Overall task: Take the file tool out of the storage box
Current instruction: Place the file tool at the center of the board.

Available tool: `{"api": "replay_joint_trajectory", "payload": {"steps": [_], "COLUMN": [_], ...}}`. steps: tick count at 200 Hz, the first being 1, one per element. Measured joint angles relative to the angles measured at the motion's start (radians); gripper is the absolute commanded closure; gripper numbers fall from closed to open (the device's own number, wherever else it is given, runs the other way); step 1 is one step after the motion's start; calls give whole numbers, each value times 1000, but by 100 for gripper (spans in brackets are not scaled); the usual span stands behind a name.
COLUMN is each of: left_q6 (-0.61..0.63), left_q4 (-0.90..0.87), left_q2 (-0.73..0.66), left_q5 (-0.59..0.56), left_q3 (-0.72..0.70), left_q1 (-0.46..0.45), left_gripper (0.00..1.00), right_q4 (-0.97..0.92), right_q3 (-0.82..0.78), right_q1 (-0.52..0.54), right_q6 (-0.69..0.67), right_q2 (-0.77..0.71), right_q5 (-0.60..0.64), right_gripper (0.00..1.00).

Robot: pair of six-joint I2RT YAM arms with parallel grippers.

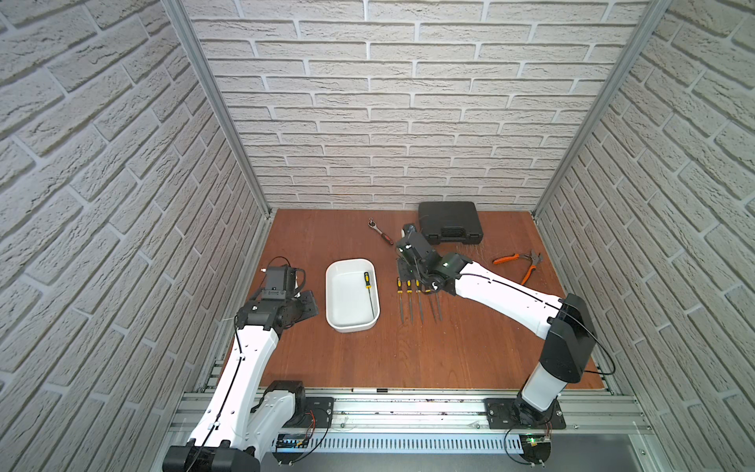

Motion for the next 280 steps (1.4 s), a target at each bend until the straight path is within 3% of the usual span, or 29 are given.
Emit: {"api": "replay_joint_trajectory", "payload": {"steps": [58,153,232,247,280], "left_q6": [-23,-29,-27,-27,-27], "left_q4": [19,19,19,19,18], "left_q2": [-29,-26,-17,-17,-17], "left_q5": [8,0,-9,-11,-12], "left_q3": [-33,-38,-38,-38,-38], "left_q1": [-6,-22,-25,-28,-31], "left_gripper": [45,45,45,45,45], "right_q4": [-11,143,206,209,213], "right_q3": [-243,-244,-225,-225,-225], "right_q1": [-175,-267,-272,-272,-272], "right_q6": [-14,-56,-21,-12,-3], "right_q2": [-69,162,215,217,218], "right_q5": [28,-24,-79,-81,-82], "right_gripper": [98,98,97,92,67]}}
